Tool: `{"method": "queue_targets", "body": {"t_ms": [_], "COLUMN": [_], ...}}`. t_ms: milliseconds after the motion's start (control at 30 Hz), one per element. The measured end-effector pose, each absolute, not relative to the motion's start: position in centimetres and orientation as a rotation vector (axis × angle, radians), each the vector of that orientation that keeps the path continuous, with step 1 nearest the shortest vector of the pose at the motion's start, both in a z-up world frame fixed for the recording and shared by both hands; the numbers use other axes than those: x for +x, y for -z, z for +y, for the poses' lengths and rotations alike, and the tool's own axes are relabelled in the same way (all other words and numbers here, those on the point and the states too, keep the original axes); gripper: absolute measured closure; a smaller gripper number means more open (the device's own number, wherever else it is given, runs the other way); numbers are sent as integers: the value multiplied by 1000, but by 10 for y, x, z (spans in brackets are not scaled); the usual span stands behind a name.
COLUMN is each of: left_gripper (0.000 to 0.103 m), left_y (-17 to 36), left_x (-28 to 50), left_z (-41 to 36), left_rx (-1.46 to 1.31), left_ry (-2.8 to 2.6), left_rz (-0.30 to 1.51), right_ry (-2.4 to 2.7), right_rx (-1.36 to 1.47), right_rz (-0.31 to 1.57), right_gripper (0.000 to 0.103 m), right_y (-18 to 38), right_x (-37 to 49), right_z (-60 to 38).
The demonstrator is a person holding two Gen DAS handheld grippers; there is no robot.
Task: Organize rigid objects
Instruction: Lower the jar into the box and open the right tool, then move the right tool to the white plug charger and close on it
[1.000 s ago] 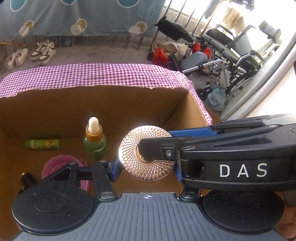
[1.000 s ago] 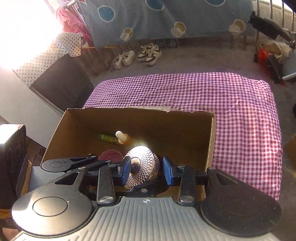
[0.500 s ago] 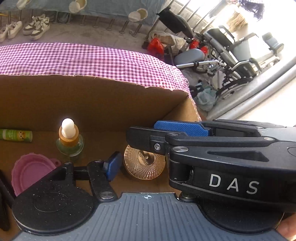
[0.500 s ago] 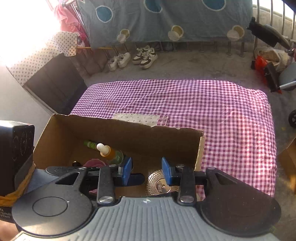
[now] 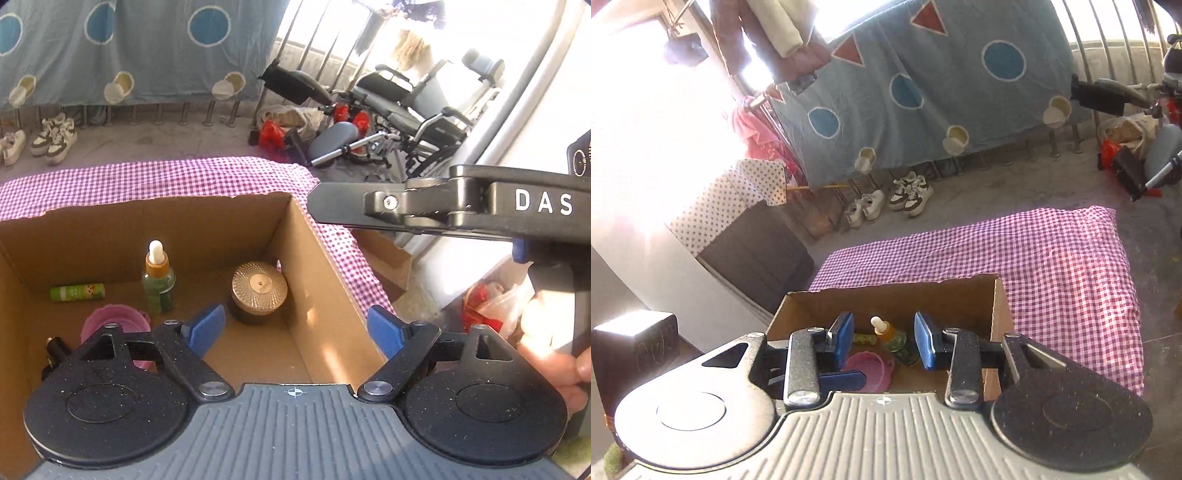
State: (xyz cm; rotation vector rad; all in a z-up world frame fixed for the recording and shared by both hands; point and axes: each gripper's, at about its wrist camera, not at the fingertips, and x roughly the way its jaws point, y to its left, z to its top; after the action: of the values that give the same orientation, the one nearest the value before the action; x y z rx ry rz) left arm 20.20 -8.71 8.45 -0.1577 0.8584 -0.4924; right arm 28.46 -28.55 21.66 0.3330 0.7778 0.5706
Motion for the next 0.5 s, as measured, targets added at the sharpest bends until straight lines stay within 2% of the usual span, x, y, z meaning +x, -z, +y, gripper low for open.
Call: {"method": "queue_targets", "body": {"t_ms": [67, 267, 500], "left_gripper": [11, 7, 5], "left_y": [-94, -109, -79], "left_x": [180, 115, 59], "left_z": [-82, -62, -28], "left_rx": [-125, -66, -87], "left_ry": [502, 539, 485], "left_rz": [815, 722, 706], "right_ry": [-589, -639, -657], "right_rx": [368, 443, 600], "right_rz": [743, 706, 730], "right_gripper": [63, 63, 63], "right_y": [-223, -219, -175], "right_x": [261, 189, 135], "right_z": [-294, -303, -295]}}
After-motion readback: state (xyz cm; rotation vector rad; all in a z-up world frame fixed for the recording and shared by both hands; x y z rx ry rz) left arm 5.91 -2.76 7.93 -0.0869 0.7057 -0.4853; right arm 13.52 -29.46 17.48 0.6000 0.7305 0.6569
